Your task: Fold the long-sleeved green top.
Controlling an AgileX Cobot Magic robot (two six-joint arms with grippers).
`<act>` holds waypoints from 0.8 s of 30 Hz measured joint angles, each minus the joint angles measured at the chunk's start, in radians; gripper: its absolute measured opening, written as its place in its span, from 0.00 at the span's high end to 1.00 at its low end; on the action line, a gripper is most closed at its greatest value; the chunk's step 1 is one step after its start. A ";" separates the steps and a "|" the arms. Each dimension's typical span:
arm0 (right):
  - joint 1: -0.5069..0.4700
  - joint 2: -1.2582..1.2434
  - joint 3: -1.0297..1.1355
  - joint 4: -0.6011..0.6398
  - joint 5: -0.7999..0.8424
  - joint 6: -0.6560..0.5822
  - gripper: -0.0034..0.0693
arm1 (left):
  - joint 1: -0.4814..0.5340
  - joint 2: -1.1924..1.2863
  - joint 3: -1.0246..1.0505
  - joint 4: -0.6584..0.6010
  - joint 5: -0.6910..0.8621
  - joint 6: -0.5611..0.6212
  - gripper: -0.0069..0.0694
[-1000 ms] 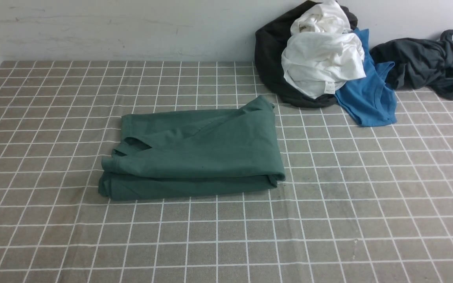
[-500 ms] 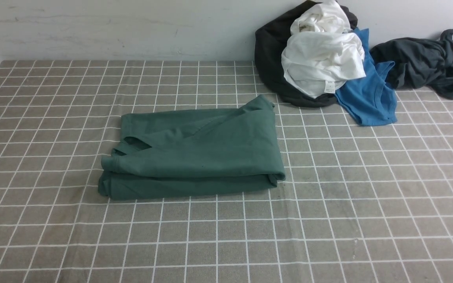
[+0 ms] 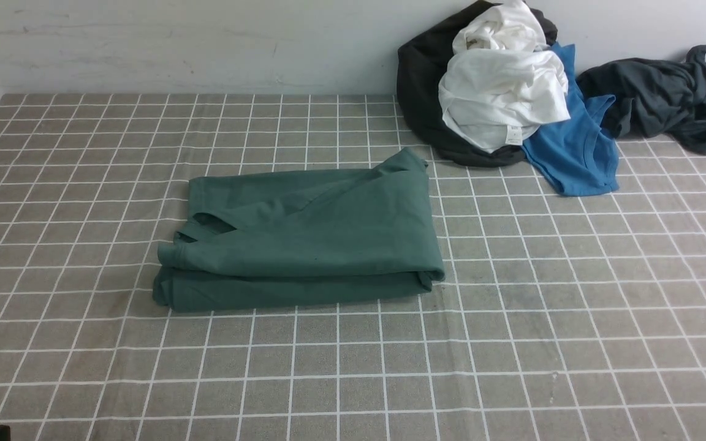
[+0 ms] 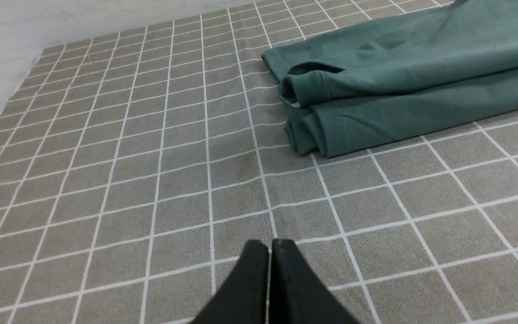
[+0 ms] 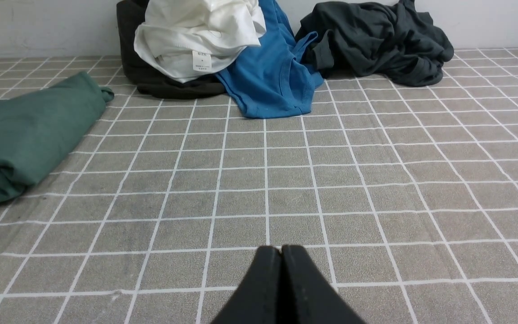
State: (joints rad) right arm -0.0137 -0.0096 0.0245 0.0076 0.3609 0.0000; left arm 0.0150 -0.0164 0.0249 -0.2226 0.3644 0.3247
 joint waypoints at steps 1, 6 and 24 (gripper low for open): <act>0.000 0.000 0.000 0.000 0.000 0.000 0.97 | 0.000 0.000 0.000 0.019 0.000 -0.032 0.92; 0.000 0.000 0.000 0.000 0.000 0.000 0.97 | 0.000 0.000 0.000 0.118 0.000 -0.186 0.92; 0.000 0.000 0.000 0.000 0.000 0.000 0.97 | 0.000 0.000 0.000 0.147 0.002 -0.237 0.92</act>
State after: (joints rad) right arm -0.0137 -0.0096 0.0245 0.0076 0.3609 0.0000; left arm 0.0150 -0.0164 0.0249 -0.0759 0.3663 0.0882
